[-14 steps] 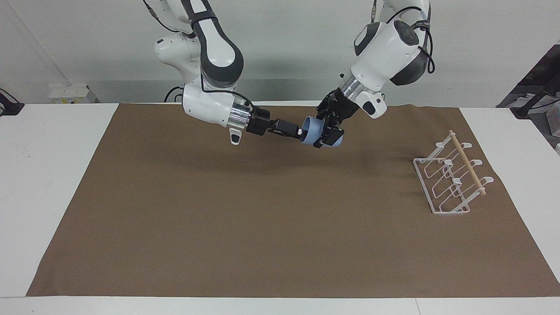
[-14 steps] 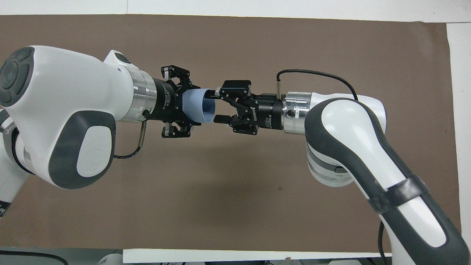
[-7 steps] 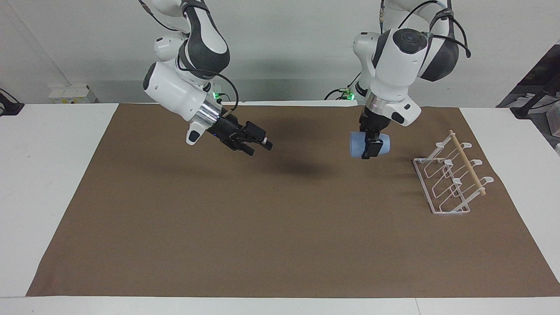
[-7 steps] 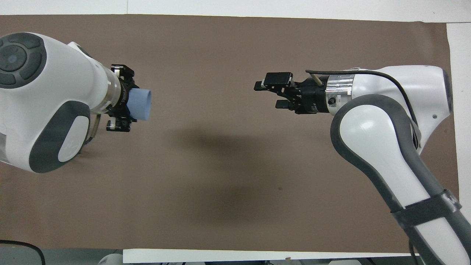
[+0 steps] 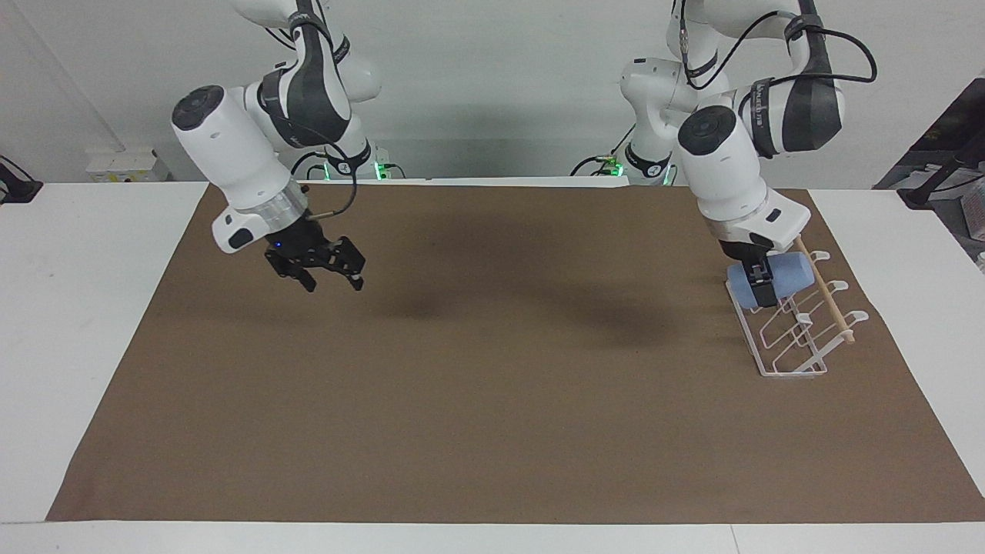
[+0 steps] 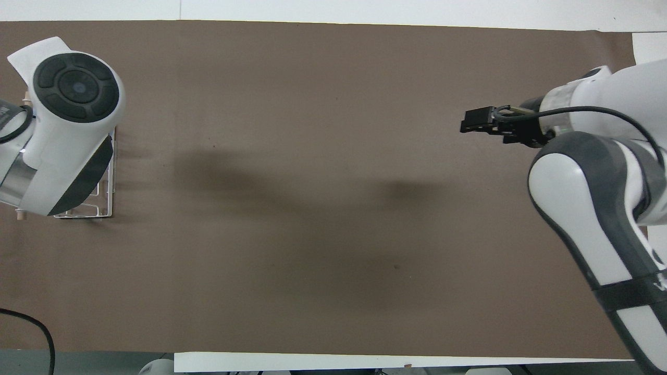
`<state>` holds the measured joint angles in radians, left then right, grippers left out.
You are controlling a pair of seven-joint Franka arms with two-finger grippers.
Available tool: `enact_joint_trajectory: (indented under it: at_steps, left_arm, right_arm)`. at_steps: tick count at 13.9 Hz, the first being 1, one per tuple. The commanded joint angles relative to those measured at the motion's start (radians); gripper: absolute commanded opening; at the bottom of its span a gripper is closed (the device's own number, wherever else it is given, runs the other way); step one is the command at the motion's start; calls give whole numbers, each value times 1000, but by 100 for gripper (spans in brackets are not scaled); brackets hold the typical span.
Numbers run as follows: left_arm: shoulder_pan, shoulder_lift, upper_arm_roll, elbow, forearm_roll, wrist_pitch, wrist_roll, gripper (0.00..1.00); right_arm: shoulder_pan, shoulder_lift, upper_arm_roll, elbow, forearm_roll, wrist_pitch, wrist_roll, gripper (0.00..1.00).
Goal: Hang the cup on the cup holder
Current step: 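Carry the cup with the left gripper over the rack while the right gripper retreats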
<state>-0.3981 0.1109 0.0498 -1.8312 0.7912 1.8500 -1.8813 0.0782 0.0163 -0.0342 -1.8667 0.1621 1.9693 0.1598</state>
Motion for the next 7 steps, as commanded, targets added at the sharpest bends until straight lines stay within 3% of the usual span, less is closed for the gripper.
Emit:
enact_joint_trajectory:
  at_steps: [1,4,7]
  left_arm:
    - [30,51,-5,3,255,-6,-7,41]
    - [90,120,-5,0,491,107,-9,42]
    - [127,131,-5,-52,556,132,-12,42]
  right_arm:
    - [-40,4,11,147,-180,-206,0,100]
    - [-54,1,11,280,-234,-422,-2,100]
    - [-57,-1,8,360,-240,-527,-49,100]
